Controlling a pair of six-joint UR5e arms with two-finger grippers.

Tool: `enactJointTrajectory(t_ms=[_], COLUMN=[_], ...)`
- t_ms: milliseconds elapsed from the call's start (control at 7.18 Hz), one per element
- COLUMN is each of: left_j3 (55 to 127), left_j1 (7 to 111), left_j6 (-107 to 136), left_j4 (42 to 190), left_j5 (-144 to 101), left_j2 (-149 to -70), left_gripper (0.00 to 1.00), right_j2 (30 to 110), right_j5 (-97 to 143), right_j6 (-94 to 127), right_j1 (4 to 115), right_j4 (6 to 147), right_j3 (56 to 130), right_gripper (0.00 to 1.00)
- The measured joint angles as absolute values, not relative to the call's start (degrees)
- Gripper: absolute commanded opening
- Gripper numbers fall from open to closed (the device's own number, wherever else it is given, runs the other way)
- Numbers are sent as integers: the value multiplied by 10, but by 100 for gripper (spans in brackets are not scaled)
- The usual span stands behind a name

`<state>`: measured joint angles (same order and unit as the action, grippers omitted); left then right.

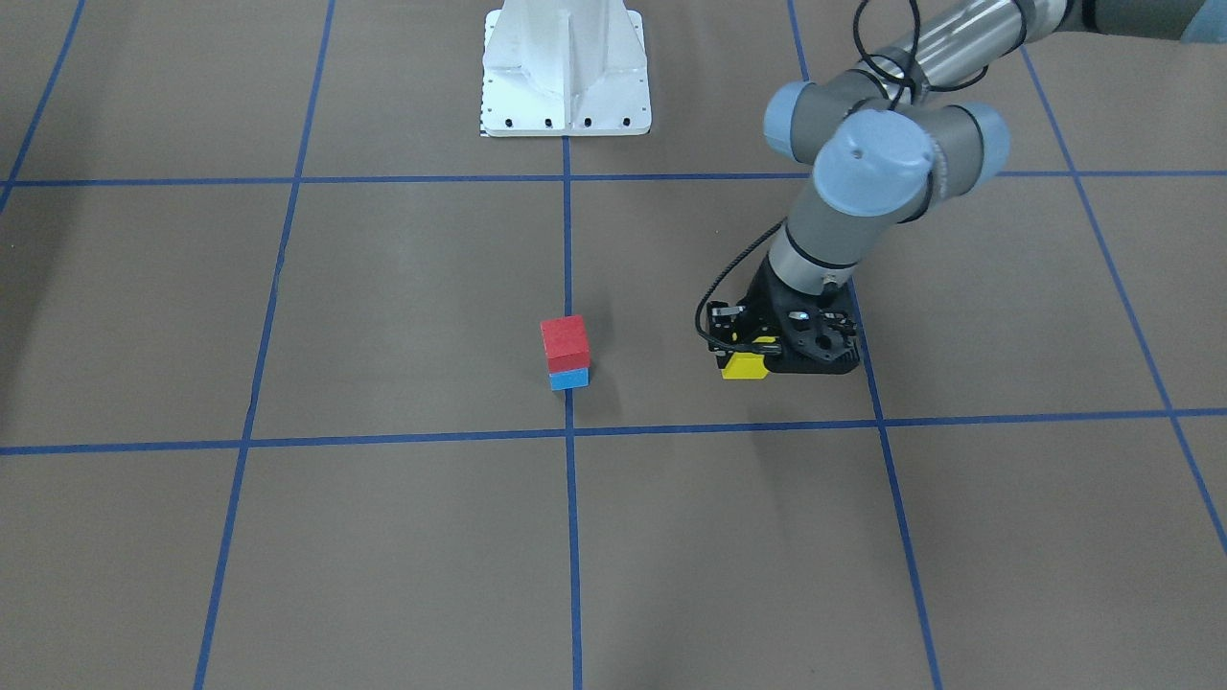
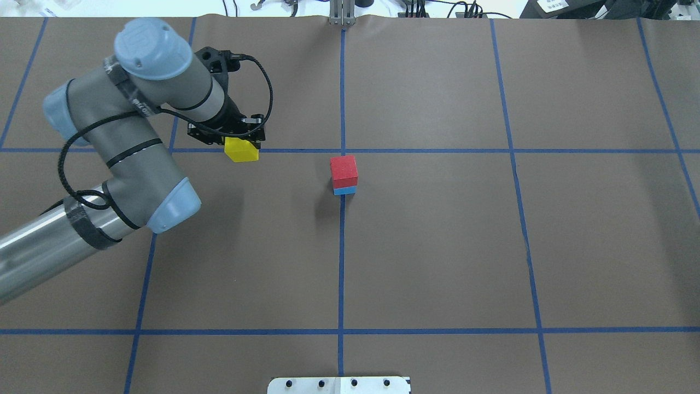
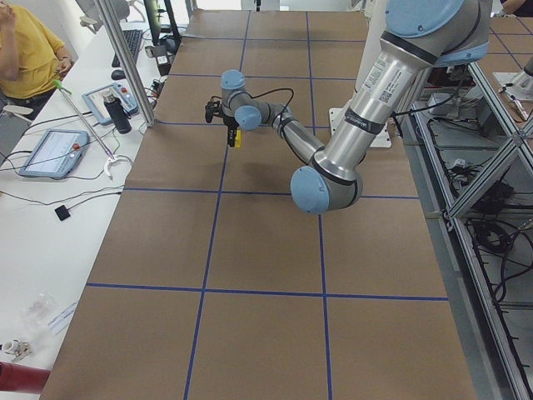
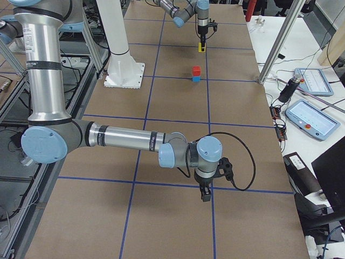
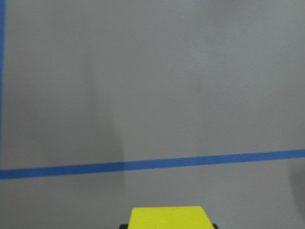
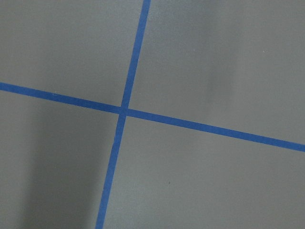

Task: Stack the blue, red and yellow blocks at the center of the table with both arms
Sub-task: 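Carry the yellow cube with the left gripper above the red cube, then lower the yellow cube onto the red cube with the left gripper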

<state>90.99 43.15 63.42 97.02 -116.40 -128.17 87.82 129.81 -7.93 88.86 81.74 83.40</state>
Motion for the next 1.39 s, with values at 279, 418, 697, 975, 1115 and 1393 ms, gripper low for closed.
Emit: enactJointTrajectory(t_ms=[279, 418, 697, 975, 1115, 1393], left_j3=[904, 893, 837, 791, 781, 768], left_j1=[394, 379, 359, 353, 352, 352], left_j6=[686, 703, 728, 734, 730, 721], left_j4=[879, 846, 823, 824, 826, 832], left_j5=[-1140, -1135, -1127, -1115, -1113, -1112], left_j2=[-1365, -1404, -1474, -1504, -1506, -1506], left_gripper=[0, 0, 0, 0, 0, 0], right_j2=[880, 882, 883, 884, 885, 885], right_j5=[1298, 1298, 1298, 1298, 1298, 1298], right_j6=[-80, -80, -80, -80, -80, -80], right_j1=[889, 889, 889, 889, 889, 889], right_j4=[817, 817, 817, 817, 817, 817], right_j3=[833, 834, 833, 833, 833, 834], right_gripper=[100, 100, 100, 100, 100, 100])
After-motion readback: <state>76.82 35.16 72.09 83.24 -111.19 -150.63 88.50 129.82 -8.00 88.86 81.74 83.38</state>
